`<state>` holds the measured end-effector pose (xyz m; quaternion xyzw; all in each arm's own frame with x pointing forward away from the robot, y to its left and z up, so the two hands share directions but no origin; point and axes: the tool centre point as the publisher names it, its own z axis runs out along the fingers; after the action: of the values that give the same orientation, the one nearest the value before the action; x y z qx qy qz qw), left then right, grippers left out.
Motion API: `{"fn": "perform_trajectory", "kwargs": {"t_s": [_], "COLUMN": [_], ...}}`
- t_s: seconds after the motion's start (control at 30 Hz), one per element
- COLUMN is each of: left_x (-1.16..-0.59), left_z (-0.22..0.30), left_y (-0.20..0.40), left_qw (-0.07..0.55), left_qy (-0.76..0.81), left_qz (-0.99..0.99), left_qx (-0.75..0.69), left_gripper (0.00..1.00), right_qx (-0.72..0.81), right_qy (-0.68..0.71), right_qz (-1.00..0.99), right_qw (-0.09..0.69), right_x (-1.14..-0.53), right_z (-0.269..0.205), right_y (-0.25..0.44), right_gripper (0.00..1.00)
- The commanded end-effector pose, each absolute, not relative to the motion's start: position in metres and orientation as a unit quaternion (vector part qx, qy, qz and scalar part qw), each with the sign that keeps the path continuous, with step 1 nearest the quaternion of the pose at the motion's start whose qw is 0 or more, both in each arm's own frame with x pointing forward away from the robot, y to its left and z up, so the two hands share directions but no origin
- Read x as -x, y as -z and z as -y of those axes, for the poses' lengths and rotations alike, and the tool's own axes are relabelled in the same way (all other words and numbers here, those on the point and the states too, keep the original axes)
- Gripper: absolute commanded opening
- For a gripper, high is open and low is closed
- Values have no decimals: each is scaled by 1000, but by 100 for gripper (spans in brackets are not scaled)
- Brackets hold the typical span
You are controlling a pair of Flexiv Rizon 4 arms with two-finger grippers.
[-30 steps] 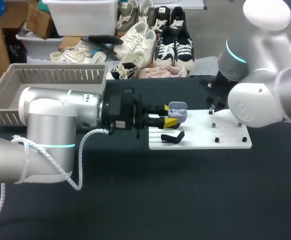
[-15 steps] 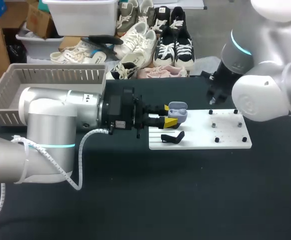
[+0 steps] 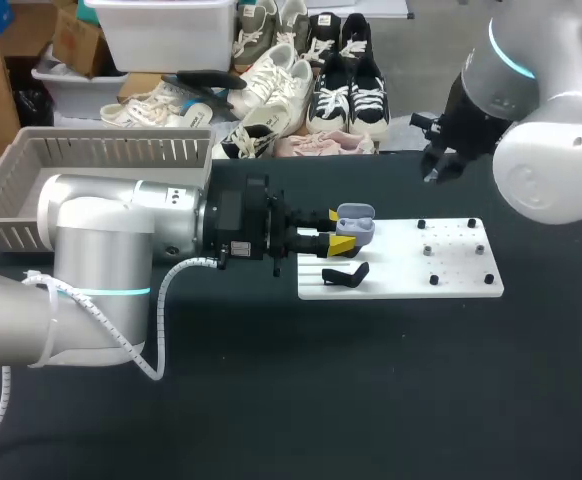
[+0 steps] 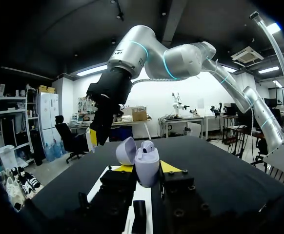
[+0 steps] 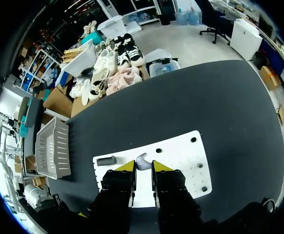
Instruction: Pick up each earbud case from the left stands, insert the matching earbuds, close the lid, and place the case in the box.
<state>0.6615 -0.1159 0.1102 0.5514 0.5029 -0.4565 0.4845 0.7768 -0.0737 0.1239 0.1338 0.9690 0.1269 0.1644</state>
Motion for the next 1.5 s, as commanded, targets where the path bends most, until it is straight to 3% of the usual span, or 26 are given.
{"fn": "perform_trajectory", "kwargs": {"t_s": [0.03, 0.83, 1.5], "left_x": [-662, -662, -662], "left_z": [116, 116, 116], "left_y": [-110, -110, -110], "left_qw": [484, 484, 484], "left_qy": [456, 456, 456], "left_qz": [-503, -503, -503], "left_qx": [-551, -551, -551], "left_gripper": [0, 0, 0], "right_qx": [-115, 70, 101], "right_qy": [-130, -127, -117], "right_qz": [-970, -979, -980], "right_qw": [170, 140, 129], "right_x": [-759, -687, -643], "right_z": [79, 45, -7], "right_y": [-142, -227, -234], "right_gripper": [0, 0, 0]}}
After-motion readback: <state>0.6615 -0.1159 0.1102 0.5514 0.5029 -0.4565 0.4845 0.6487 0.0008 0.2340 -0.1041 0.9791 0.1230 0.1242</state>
